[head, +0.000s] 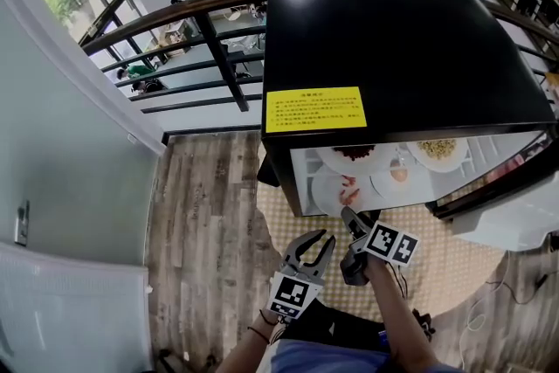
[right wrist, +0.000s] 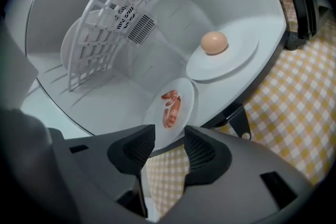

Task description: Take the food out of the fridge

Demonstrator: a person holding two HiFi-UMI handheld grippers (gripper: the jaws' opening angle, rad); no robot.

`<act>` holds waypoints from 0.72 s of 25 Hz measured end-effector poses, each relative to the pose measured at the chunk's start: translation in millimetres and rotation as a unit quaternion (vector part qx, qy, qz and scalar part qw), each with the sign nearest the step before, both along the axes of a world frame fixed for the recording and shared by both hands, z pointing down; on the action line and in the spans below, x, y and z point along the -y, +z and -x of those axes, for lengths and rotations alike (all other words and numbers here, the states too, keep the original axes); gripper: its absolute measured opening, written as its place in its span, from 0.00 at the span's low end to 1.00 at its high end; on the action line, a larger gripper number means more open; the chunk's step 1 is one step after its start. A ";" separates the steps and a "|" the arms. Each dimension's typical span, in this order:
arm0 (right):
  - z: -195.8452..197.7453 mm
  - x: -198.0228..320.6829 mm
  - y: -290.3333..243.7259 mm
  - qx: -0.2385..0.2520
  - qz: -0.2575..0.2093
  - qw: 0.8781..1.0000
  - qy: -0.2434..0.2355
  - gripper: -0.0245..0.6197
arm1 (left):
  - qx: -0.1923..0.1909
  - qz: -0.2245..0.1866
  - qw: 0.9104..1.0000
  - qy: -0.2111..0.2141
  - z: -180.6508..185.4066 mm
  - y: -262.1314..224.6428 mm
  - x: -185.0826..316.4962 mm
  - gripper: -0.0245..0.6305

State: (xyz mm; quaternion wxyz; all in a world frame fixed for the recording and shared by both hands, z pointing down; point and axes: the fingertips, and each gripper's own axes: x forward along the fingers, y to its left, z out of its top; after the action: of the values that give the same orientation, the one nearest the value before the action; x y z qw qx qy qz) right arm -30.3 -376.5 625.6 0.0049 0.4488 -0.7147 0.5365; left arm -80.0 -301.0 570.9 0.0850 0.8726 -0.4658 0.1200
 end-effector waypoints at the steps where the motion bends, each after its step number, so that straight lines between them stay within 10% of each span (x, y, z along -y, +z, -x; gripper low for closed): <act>1: -0.4 0.6 1.9 -0.004 0.004 1.000 0.007 0.31 | 0.000 0.002 1.000 0.001 0.2 1.0 -0.3 0.15; 18: -13.7 -15.6 5.7 0.032 0.039 0.998 0.040 0.17 | -0.028 0.063 0.998 0.011 0.9 33.8 -17.0 0.25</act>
State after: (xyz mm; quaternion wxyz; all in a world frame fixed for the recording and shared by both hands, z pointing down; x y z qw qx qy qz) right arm -16.7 -360.9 631.3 -0.0218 0.4593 -0.6743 0.5778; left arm -80.9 -284.0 604.7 0.1517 0.8733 -0.4454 0.1262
